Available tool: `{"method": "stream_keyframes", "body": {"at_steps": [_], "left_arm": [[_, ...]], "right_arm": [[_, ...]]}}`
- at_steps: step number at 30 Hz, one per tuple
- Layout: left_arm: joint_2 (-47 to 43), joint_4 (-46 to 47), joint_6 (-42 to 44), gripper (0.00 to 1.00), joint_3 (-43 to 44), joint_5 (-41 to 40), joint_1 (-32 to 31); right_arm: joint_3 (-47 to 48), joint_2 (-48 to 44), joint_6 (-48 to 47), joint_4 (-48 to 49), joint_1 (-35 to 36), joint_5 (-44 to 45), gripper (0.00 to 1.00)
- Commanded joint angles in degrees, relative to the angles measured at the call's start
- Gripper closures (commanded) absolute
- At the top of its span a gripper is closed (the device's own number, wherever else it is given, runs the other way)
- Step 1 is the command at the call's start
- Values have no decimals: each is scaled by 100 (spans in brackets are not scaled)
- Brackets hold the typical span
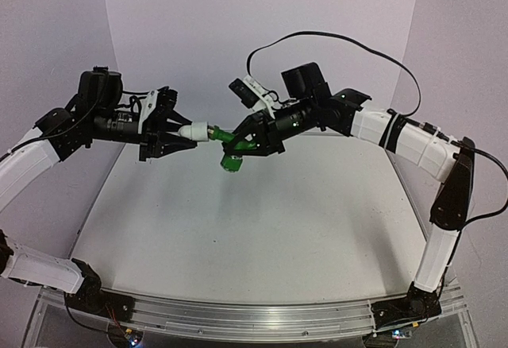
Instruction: Install the water faucets
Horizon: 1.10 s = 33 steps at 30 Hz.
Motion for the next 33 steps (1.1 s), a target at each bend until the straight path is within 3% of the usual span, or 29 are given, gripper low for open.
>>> {"method": "stream_keyframes", "body": {"at_steps": [1, 4, 11, 19, 23, 28, 33], "left_arm": [[57, 515, -831, 100, -748, -163, -289], [-206, 1162, -1785, 100, -1333, -450, -271], [-646, 1908, -3481, 100, -2210, -1347, -43], [-603, 2391, -4308, 100, -2587, -1554, 186], [-339, 2573, -4557, 100, -2578, -1455, 204], [-280, 2767, -4751, 100, -2619, -1252, 203], [-396, 2802, -4842, 100, -2669, -1226, 203]], "right_arm": [[-597, -718, 105, 1178, 331, 1741, 100], [-1322, -1122, -249, 1172, 326, 3181, 100], [-2761, -1582, -481, 1167, 328, 4924, 100], [-4445, -1733, 29, 2883, 328, 5491, 100], [-5438, -1595, 135, 4751, 320, 5441, 100], [-5571, -795, 266, 5819, 326, 5297, 100], [-5516, -168, 246, 6138, 330, 5118, 100]]}}
